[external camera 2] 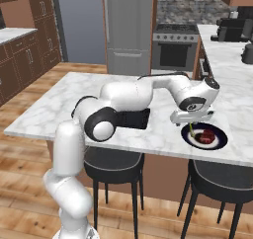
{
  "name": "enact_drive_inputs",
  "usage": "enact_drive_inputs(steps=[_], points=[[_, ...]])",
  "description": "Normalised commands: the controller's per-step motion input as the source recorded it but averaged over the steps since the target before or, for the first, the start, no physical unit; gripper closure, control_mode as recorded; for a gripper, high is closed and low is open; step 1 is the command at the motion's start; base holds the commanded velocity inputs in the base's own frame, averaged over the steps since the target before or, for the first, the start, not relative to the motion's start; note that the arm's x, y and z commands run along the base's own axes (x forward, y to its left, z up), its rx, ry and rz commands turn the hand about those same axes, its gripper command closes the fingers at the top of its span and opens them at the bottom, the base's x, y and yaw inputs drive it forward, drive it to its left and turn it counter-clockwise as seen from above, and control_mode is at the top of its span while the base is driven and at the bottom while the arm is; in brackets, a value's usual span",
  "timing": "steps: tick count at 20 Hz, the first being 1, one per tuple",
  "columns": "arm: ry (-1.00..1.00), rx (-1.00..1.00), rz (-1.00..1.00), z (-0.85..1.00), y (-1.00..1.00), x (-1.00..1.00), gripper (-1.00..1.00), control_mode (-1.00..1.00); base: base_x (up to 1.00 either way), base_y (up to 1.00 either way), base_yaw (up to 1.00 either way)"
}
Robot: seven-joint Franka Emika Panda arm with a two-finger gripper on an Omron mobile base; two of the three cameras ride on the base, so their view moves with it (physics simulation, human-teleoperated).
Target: Create a steak meal by picking up the steak and asparagus from the tray and placing them on the plate. Leave the bell pepper on the tray.
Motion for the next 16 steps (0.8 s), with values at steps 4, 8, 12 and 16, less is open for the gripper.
enact_drive_inputs(steps=[4,8,12,16], points=[[-0.33,-0.17,0.0,0.49,0.95,-1.0,-1.0,-1.0,0.0,0.0,0.0],[-0.32,-0.18,0.0,0.54,0.97,-1.0,-1.0,-1.0,0.0,0.0,0.0],[-0.25,-0.15,0.0,0.6,0.84,-1.0,-1.0,-1.0,0.0,0.0,0.0],[-0.16,-0.12,0.0,0.71,0.69,-0.89,-1.0,-1.0,0.0,0.0,0.0]])
